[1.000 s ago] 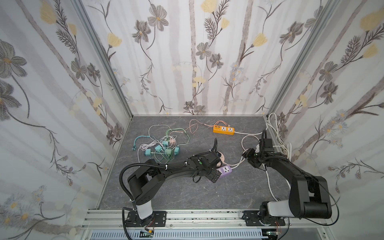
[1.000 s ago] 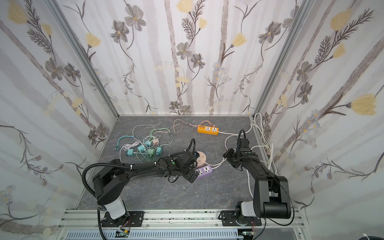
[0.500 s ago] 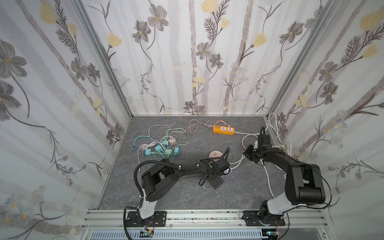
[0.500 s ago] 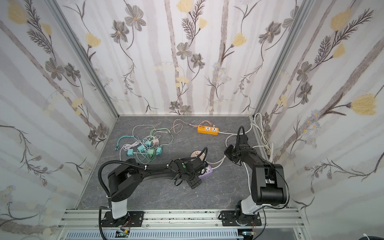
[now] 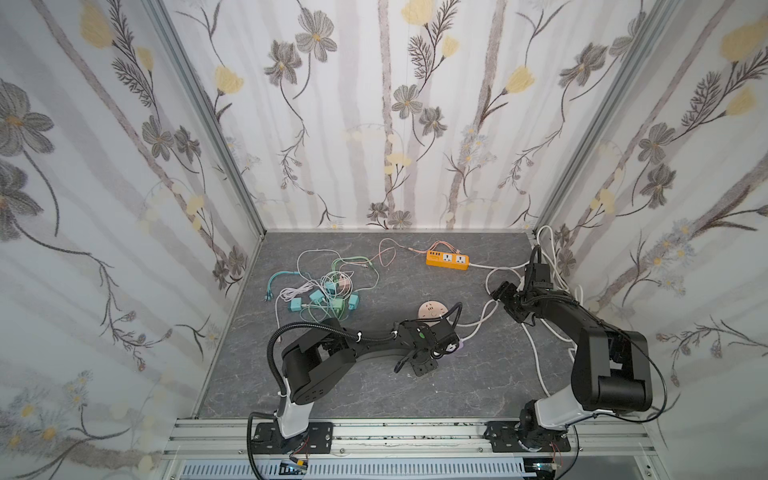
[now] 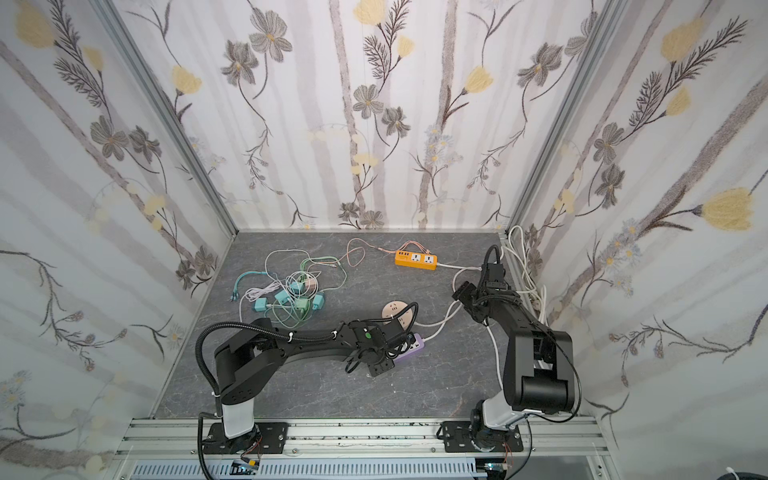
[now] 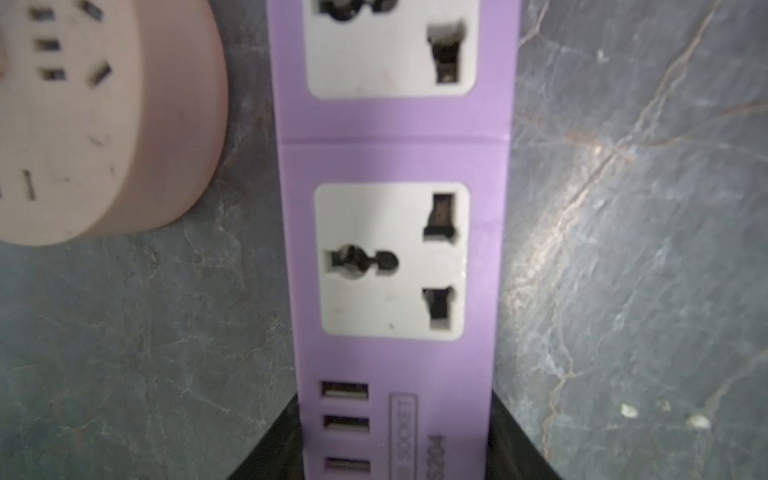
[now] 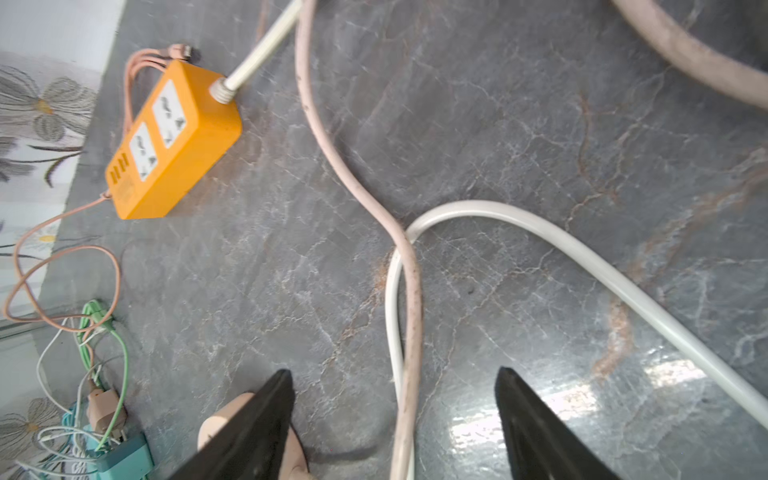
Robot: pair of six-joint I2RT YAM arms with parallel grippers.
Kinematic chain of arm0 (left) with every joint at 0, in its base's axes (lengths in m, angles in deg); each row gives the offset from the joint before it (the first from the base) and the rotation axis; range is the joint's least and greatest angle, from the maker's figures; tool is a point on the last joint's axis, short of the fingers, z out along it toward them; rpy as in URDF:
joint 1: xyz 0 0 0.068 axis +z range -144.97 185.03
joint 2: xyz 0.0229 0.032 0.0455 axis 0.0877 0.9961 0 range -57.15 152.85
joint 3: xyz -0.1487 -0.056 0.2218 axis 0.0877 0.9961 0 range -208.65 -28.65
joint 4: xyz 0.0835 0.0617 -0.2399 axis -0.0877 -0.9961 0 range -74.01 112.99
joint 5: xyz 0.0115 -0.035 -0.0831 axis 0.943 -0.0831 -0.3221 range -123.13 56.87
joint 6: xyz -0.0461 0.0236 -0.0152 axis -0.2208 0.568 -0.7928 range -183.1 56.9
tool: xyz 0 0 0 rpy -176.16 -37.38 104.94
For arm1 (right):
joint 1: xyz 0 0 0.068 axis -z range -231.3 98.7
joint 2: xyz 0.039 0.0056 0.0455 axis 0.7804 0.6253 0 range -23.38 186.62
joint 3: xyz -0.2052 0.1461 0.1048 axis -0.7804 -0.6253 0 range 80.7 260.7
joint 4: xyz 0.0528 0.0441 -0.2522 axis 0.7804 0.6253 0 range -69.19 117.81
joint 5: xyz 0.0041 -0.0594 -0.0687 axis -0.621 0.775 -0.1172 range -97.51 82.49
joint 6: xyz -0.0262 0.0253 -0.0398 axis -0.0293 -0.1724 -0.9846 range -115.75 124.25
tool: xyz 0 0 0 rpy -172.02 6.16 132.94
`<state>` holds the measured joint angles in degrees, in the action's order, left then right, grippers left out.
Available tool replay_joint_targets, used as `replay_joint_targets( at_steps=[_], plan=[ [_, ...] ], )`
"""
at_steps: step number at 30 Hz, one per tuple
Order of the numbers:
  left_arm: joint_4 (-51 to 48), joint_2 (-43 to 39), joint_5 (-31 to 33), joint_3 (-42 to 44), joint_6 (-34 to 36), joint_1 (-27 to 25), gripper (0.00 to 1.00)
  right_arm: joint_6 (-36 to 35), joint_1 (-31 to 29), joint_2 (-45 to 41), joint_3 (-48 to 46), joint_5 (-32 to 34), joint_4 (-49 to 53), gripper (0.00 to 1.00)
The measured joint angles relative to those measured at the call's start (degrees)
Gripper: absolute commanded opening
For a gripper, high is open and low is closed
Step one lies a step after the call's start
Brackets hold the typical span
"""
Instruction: Insert the plug
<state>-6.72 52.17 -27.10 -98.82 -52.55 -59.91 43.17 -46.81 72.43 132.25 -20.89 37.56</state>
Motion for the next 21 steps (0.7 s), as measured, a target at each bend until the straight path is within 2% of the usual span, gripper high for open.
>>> replay_joint_targets(
  at_steps=[2,4,5,10,14,21],
  plan=[
    [0.3,-0.4,0.9,1.0,1.5,0.0,0.55,0.0,0.0,-1.8,0.4,0.0,0.8,0.84],
    [0.8,-0.5,2.2,1.5,3.1,-0.2,0.54,-0.4,0.0,-3.1,1.7,0.0,2.1,0.97],
    [0.9,-0.4,2.5,1.6,3.8,-0.2,0.55,-0.4,0.1,-3.5,2.7,0.0,2.8,0.99],
    [1.0,-0.2,6.1,1.7,6.7,0.3,0.57,-2.6,-0.2,-2.3,10.8,-3.8,3.4,0.99],
    [0.8,-0.5,9.2,1.8,7.5,1.1,0.67,-3.5,-1.2,4.0,17.7,-7.5,5.3,0.99],
    [-1.6,-2.2,11.9,2.8,7.7,1.9,0.78,-3.9,-4.2,16.1,30.6,-12.9,7.0,0.99]
  ],
)
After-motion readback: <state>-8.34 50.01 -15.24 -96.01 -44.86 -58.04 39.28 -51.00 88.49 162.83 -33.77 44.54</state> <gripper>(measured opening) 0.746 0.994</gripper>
